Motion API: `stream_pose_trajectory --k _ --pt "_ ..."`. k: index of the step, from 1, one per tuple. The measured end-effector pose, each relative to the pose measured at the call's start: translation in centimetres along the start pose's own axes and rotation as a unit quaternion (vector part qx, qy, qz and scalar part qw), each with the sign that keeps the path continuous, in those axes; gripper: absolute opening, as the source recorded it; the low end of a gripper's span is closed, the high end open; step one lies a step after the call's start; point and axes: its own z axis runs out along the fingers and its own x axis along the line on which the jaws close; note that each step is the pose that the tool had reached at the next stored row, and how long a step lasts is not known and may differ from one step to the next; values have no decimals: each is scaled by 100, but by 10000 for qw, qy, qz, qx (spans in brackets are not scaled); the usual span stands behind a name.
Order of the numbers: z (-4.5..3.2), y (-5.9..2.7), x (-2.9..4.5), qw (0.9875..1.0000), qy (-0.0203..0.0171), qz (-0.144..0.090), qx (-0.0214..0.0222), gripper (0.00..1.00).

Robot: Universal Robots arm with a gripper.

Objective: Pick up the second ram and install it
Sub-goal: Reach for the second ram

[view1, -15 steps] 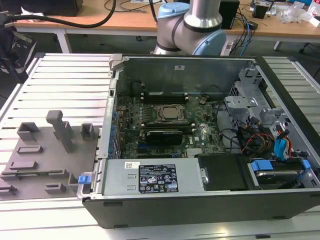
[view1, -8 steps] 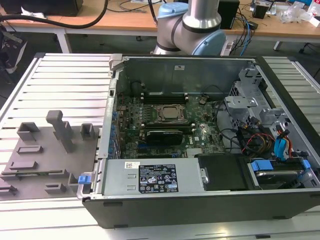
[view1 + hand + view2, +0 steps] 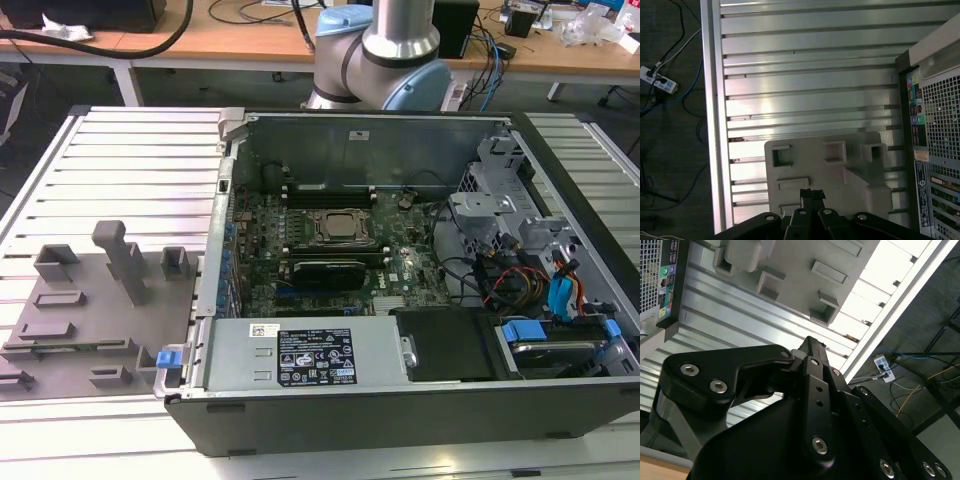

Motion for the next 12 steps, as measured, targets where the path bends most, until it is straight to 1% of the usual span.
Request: stream_pose_trajectory --k 1,5,7,12 --pt "0 -3 0 10000 0 0 0 11" --pt "-3 -128 -9 10000 0 0 1 11" --pt "-3 -160 -11 10000 0 1 1 11" --pt "-6 -270 -20 10000 0 0 1 11"
